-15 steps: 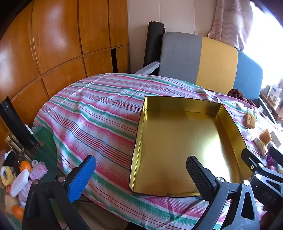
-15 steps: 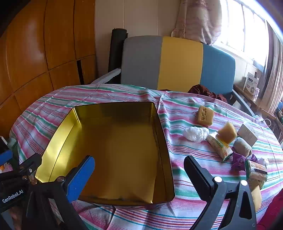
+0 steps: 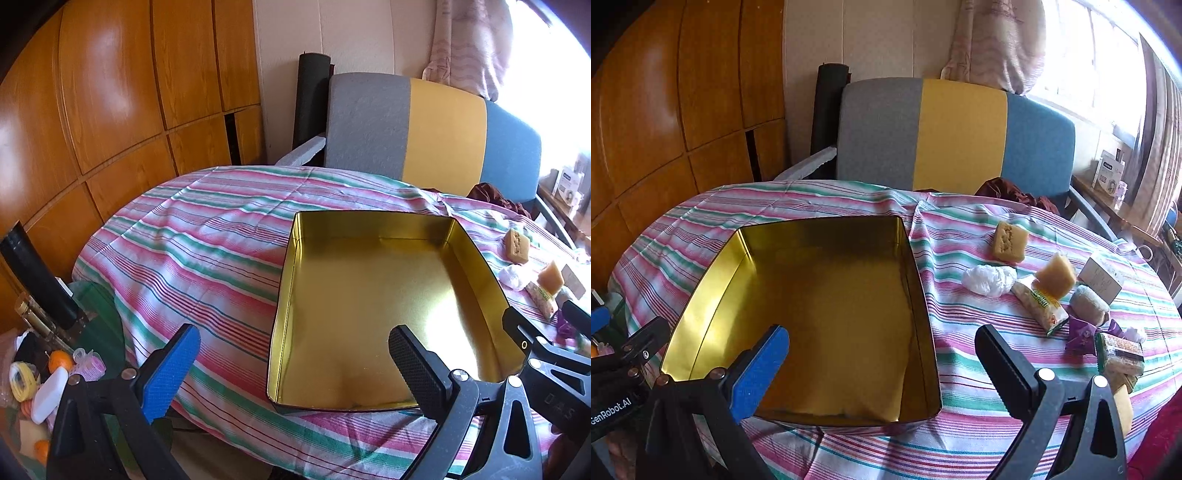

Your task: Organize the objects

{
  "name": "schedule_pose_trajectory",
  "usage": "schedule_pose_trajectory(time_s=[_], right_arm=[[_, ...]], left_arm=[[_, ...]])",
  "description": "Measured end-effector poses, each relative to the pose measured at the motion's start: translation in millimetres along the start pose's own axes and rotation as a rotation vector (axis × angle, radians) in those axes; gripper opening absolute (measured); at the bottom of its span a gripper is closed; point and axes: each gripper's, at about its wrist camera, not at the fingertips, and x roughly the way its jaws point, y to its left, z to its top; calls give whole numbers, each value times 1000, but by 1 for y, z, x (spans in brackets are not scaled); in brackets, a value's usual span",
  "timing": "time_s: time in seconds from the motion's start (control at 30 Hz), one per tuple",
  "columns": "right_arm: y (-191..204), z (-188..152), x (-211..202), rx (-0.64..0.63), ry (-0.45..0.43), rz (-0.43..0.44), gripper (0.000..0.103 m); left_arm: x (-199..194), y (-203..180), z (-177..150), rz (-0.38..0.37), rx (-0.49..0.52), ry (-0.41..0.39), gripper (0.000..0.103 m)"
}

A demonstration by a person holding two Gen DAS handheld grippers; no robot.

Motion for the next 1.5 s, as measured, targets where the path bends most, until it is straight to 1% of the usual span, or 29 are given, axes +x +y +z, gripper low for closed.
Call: schedule_pose_trajectory(time_s=[0.2, 0.23, 0.57, 0.8, 0.9, 1.17, 1.37, 1.5], right_arm=[[-2, -1, -7, -3, -16, -1, 103], [-3, 0, -8, -2, -20, -3, 103], [-13, 0, -21, -6, -50, -27, 103], [-34, -1, -19, 27, -40, -52, 103], [-44, -3, -16, 46, -26, -65, 103], [-84, -7, -9, 107, 10, -135, 103], [-114, -10, -8, 138, 30, -173, 102], [-145, -14, -12, 175, 47, -193, 102]], left_arm=[[-8, -1, 1, -3, 7, -17, 103], [-9, -1, 1, 17, -6, -18, 103], [-15, -9, 1, -1, 8, -26, 103], [-12, -25, 2, -30, 58, -12, 103], [-7, -32, 2, -67, 70, 6, 103], [3, -51, 2, -166, 89, 38, 103], [7, -57, 2, -195, 88, 60, 103], [8, -61, 3, -231, 84, 64, 103]])
